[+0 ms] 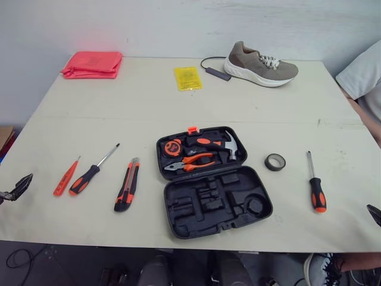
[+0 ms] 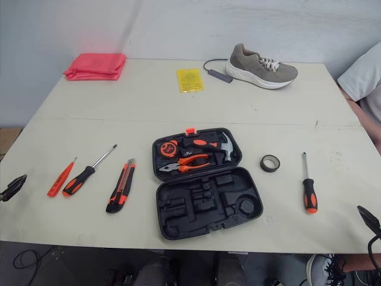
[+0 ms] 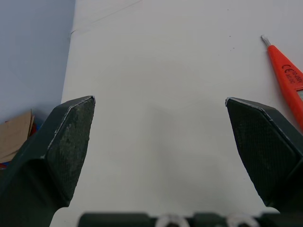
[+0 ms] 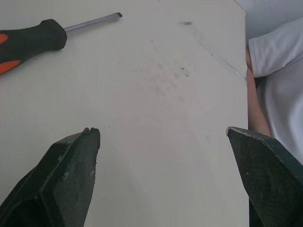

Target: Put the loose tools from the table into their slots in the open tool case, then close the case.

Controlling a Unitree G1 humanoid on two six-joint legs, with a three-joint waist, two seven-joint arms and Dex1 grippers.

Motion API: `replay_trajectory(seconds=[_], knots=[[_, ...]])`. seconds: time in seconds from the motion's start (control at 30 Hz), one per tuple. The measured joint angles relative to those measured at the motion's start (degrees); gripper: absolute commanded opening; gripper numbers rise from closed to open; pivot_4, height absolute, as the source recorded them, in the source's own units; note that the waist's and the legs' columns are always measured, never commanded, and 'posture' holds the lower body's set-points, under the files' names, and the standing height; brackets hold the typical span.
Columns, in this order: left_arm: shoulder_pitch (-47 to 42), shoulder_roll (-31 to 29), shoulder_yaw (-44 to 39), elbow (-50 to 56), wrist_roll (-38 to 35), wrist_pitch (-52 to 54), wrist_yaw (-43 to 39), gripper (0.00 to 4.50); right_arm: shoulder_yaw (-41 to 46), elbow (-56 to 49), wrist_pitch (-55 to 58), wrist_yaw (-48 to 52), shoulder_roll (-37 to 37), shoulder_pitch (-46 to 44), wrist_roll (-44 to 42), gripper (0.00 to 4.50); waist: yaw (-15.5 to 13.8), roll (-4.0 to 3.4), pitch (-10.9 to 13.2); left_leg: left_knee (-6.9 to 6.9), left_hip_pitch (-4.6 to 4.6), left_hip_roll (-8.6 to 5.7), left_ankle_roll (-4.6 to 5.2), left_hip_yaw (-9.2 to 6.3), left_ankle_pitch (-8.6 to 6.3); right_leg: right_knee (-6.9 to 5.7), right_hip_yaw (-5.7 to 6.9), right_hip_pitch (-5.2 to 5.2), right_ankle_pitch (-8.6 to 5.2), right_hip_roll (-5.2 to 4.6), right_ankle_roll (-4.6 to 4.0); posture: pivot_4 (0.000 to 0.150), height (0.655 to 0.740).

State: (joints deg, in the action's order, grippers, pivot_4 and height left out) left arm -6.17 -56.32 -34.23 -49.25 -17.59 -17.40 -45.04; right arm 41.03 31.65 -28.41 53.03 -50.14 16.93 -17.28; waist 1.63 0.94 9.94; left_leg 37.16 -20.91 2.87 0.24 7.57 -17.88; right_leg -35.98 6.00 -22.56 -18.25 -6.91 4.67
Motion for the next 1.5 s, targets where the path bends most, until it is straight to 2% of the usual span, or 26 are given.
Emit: replay_trajectory(seconds=[0.13,0.2,0.4,0.63,0.8,0.9,0.93,1.0,1.07,1.27,1.5], knots=[[-0.07,0.50,-0.57,1.11,-2.08,2.47,-1.48,4.47,-0.31,-0.07,0.23,0.45,0.03,-0.80,-0.57,4.50,0.00,0.00,0.00,0.00,0.00,0.00,-0.01,0.00,0.00,0.00,0.00,0.00,0.00,0.00,0.00,0.150,0.7400],[-0.28,1.98,-1.44,3.94,-5.53,6.16,-3.41,4.47,-1.10,-0.60,1.63,1.27,0.60,-2.23,-2.04,4.50,0.01,0.00,0.00,0.03,0.02,0.01,-0.09,-0.01,0.05,-0.02,-0.01,0.03,0.00,0.00,0.00,0.150,0.7400],[-0.38,3.60,-0.76,18.29,-11.06,16.45,-7.59,4.47,-4.01,-8.77,8.75,1.96,0.89,-6.49,-5.45,4.50,-0.02,-0.01,0.00,0.03,0.00,0.00,-0.16,-0.03,0.10,-0.05,-0.08,0.03,0.00,0.00,0.00,0.150,0.7400],[0.21,6.67,8.84,40.64,-11.75,25.53,-10.12,4.47,-14.87,-23.22,23.34,8.62,-3.84,-13.00,-8.13,4.50,-0.10,-0.06,0.01,0.08,-0.11,0.02,-0.15,-0.08,0.11,-0.03,-0.13,0.01,0.00,0.12,0.00,0.150,0.7400],[0.36,7.40,16.31,50.03,-10.71,28.85,-11.31,4.47,-23.96,-24.16,28.57,11.08,-4.10,-24.03,-6.45,4.50,0.00,-0.14,0.05,0.18,-0.08,0.05,-0.15,0.02,0.11,-0.07,-0.10,-0.02,0.01,0.21,0.01,0.150,0.7400],[0.01,10.45,19.30,52.96,-10.66,31.72,-9.77,4.47,-28.67,-22.33,30.19,12.31,-3.78,-29.92,-4.56,4.50,-0.09,-0.20,0.09,0.23,-0.16,0.05,-0.14,0.02,0.13,-0.07,-0.09,-0.06,0.01,0.23,0.01,0.150,0.7400],[0.13,10.68,20.55,53.27,-10.17,31.86,-9.74,4.23,-30.09,-21.49,30.48,12.60,-3.44,-31.61,-3.86,4.50,-0.10,-0.19,0.09,0.29,-0.20,0.08,-0.16,0.00,0.15,-0.07,-0.07,-0.06,0.01,0.26,0.01,0.150,0.7400],[0.63,10.67,22.64,54.19,-8.60,31.66,-10.04,3.59,-32.74,-19.69,30.73,13.11,-2.51,-34.65,-2.53,3.95,-0.10,-0.20,0.09,0.35,-0.23,0.06,-0.13,0.01,0.17,-0.07,-0.04,-0.07,0.01,0.32,0.01,0.150,0.7400],[1.46,10.67,23.87,55.81,-7.83,31.62,-10.25,2.70,-34.36,-18.54,30.54,13.35,-1.83,-35.99,-1.50,3.14,-0.18,-0.20,0.09,0.38,-0.24,0.05,-0.11,0.01,0.17,-0.06,-0.06,-0.07,0.01,0.29,0.02,0.150,0.7400],[2.24,12.51,29.26,59.60,-3.71,32.25,-8.41,0.00,-38.65,-14.13,27.47,13.09,0.57,-39.88,3.67,0.11,-0.12,-0.21,0.10,0.45,-0.26,0.05,-0.07,0.00,0.17,-0.10,-0.07,-0.05,0.02,0.25,0.04,0.150,0.7400],[-1.74,16.61,35.76,60.28,2.84,35.34,-2.70,0.00,-43.21,-11.46,25.94,11.63,5.61,-43.53,8.12,0.04,-0.12,-0.21,0.10,0.56,-0.27,0.06,-0.08,0.01,0.18,-0.19,-0.07,-0.06,0.02,0.29,0.04,0.150,0.7400]])
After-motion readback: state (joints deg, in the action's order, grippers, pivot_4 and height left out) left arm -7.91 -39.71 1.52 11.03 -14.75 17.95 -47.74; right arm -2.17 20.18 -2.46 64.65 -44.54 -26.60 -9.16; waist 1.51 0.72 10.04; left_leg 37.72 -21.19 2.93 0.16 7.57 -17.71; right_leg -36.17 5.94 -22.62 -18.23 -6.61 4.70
